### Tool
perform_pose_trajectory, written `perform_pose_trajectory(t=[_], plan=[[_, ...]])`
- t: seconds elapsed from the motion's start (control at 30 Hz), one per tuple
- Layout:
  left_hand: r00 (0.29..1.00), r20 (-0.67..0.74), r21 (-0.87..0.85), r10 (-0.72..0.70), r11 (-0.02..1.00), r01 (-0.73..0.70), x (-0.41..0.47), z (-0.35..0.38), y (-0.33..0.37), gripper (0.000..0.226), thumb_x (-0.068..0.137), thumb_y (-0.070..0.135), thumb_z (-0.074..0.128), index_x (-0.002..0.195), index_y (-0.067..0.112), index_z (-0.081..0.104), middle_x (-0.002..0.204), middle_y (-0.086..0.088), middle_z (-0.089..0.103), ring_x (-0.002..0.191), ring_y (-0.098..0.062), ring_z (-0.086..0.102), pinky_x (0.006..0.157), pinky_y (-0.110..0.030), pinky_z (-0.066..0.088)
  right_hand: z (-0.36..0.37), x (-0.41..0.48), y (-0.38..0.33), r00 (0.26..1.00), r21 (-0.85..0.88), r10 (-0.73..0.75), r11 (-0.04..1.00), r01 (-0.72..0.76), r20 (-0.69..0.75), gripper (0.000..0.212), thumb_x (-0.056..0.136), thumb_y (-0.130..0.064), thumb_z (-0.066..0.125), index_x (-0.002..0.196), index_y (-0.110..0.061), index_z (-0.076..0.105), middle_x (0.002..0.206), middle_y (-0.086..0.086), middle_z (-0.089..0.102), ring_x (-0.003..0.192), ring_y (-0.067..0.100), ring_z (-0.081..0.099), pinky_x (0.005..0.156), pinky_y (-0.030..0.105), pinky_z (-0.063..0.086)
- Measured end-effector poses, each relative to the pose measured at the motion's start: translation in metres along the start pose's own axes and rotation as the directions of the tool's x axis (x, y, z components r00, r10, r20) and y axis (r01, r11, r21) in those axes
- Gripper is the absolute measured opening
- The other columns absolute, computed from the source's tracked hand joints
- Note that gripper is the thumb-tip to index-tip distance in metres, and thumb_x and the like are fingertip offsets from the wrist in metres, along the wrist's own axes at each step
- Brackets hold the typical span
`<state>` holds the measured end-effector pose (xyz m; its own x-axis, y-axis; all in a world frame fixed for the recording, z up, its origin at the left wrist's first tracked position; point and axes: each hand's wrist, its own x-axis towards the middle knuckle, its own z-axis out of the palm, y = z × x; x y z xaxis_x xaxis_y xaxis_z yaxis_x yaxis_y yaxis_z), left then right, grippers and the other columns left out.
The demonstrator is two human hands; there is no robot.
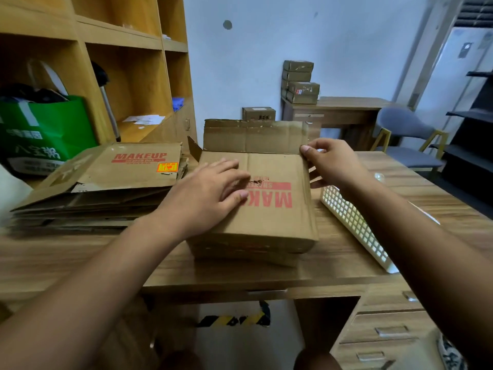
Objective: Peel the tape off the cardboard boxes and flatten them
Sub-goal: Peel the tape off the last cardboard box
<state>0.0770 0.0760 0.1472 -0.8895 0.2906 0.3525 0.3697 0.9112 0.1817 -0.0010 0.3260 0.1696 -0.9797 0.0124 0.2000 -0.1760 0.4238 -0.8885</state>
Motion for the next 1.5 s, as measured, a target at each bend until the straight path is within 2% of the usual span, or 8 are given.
perform_pose_trajectory(t=[0.2,0.37,0.57,0.8,0.97,1.23,1.37,1.5], plan=[[0.978,0.191,-0.074,-0.088,0.992,0.104,0.008,0.003,0.002,0.048,0.099,0.059,0.042,0.145,0.047,0.043,0.155,0.017,0.038,0.14,-0.015,0.038,0.111,-0.045,0.04,0.017,0.008,0.019,0.975,0.013,0.178,0.983,-0.182,0.132,0.017,0.102,-0.018,0.052,0.112,-0.018,0.066,0.088,0.001,0.068,0.064,0.013,0.064,0.046,0.022,0.053],[0.955,0.283,-0.117,-0.093,0.984,0.131,0.016,0.003,-0.011,0.047,0.098,0.063,0.037,0.144,0.055,0.04,0.157,0.019,0.035,0.142,-0.019,0.037,0.11,-0.047,0.04,0.023,-0.013,0.042,0.972,0.273,0.174,0.939,-0.212,0.154,0.027,0.105,-0.015,0.047,0.126,-0.016,0.064,0.106,0.003,0.075,0.086,0.012,0.074,0.061,0.021,0.056],[0.961,0.256,-0.053,-0.103,0.991,0.12,0.018,0.008,-0.013,0.048,0.095,0.068,0.028,0.141,0.06,0.037,0.155,0.022,0.036,0.136,-0.019,0.043,0.101,-0.045,0.046,0.027,-0.079,0.085,0.969,0.395,0.154,0.892,-0.22,0.192,0.037,0.107,-0.008,0.041,0.13,-0.021,0.067,0.12,-0.006,0.074,0.112,0.01,0.069,0.094,0.031,0.056],[0.986,0.166,-0.033,-0.027,0.999,0.033,0.021,0.014,-0.022,0.062,0.086,0.079,0.018,0.14,0.058,0.043,0.151,0.021,0.042,0.132,-0.016,0.045,0.097,-0.045,0.048,0.05,-0.116,0.106,0.992,0.423,0.033,0.903,-0.081,0.119,0.047,0.104,-0.008,0.05,0.141,-0.036,0.057,0.132,-0.017,0.065,0.121,-0.001,0.061,0.092,0.018,0.054],[0.997,-0.006,0.015,0.078,0.997,-0.077,0.026,0.017,-0.028,0.047,0.094,0.066,0.037,0.128,0.047,0.062,0.126,0.016,0.06,0.111,-0.009,0.052,0.072,-0.035,0.051,0.056,-0.116,0.116,0.999,0.384,0.014,0.923,-0.027,0.038,0.042,0.103,-0.01,0.051,0.133,-0.035,0.065,0.127,-0.012,0.069,0.12,0.009,0.064,0.106,0.041,0.052],[0.999,-0.028,-0.145,-0.046,0.989,0.041,0.032,0.011,-0.014,0.037,0.1,0.046,0.047,0.117,0.026,0.074,0.111,0.005,0.071,0.1,-0.015,0.06,0.081,-0.039,0.051,0.058,-0.109,0.119,0.998,0.466,0.036,0.883,-0.06,0.061,0.04,0.102,-0.001,0.049,0.114,-0.032,0.073,0.122,-0.006,0.072,0.117,0.01,0.066,0.104,0.042,0.053],[0.991,0.093,-0.034,-0.096,0.994,0.1,0.045,0.015,0.001,0.057,0.089,0.071,0.035,0.117,0.03,0.062,0.111,0.004,0.064,0.096,-0.016,0.056,0.075,-0.036,0.047,0.057,-0.105,0.118,0.994,0.482,0.043,0.872,-0.086,0.1,0.034,0.102,-0.002,0.048,0.12,-0.019,0.071,0.12,-0.003,0.073,0.116,0.007,0.066,0.103,0.041,0.054],[0.984,0.176,-0.075,-0.039,0.996,0.053,0.045,0.022,0.006,0.065,0.084,0.077,0.029,0.131,0.039,0.053,0.126,0.005,0.061,0.113,-0.016,0.054,0.091,-0.04,0.046,0.057,-0.103,0.118,0.992,0.511,0.034,0.855,-0.091,0.119,0.033,0.102,-0.001,0.048,0.118,-0.018,0.071,0.118,-0.005,0.073,0.115,0.006,0.067,0.099,0.035,0.055]])
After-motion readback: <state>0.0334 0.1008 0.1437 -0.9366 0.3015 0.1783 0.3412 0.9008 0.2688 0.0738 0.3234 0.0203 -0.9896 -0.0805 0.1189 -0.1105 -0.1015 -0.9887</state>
